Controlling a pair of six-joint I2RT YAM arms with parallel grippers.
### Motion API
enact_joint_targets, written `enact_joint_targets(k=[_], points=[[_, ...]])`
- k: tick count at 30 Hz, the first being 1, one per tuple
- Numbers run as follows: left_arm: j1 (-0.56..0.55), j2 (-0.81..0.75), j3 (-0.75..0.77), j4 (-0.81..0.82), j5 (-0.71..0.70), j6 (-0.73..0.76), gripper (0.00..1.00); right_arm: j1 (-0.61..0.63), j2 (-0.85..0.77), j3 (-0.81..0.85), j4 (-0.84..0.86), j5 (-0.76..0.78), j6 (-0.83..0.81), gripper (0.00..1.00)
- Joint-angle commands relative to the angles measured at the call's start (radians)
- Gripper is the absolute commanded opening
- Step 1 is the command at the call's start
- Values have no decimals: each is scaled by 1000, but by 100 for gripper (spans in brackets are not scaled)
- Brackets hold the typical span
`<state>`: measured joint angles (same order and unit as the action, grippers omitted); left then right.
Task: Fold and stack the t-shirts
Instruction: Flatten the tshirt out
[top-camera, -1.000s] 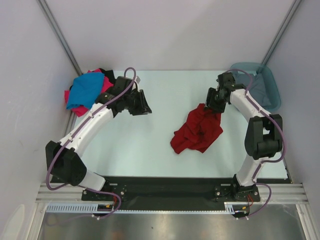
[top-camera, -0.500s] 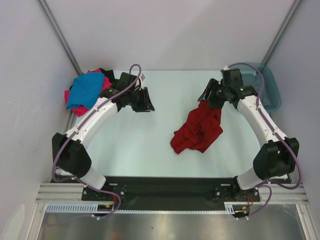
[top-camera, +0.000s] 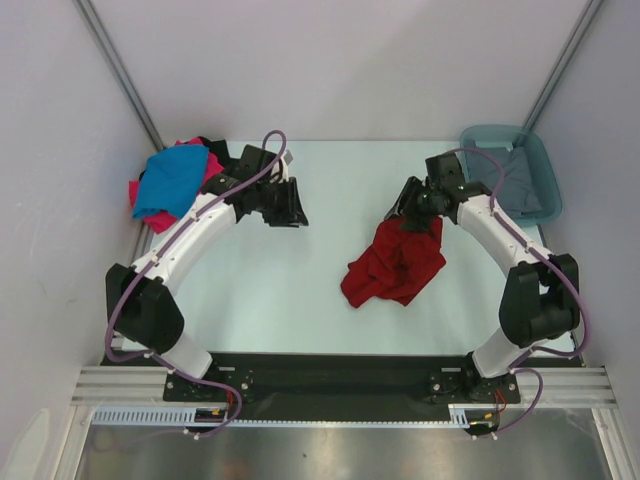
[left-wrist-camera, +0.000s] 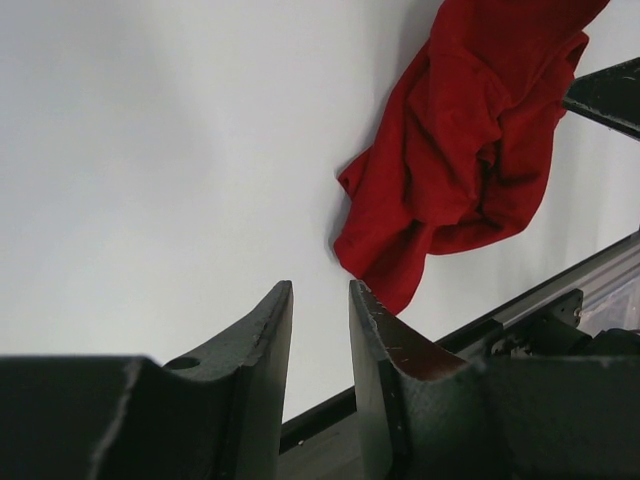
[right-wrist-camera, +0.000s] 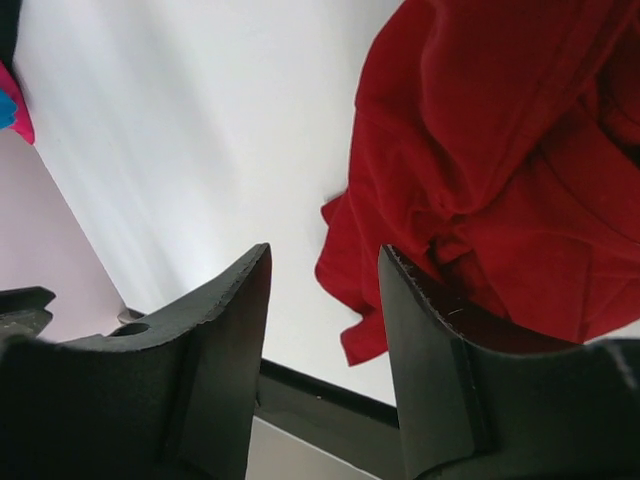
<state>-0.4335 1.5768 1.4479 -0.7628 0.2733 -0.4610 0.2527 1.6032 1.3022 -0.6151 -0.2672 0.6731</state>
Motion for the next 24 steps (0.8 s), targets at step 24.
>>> enact_joint_targets(k=[24], points=[[68,-46,8,-13,33,64,35,102,38,-52,-64,98,76,54]])
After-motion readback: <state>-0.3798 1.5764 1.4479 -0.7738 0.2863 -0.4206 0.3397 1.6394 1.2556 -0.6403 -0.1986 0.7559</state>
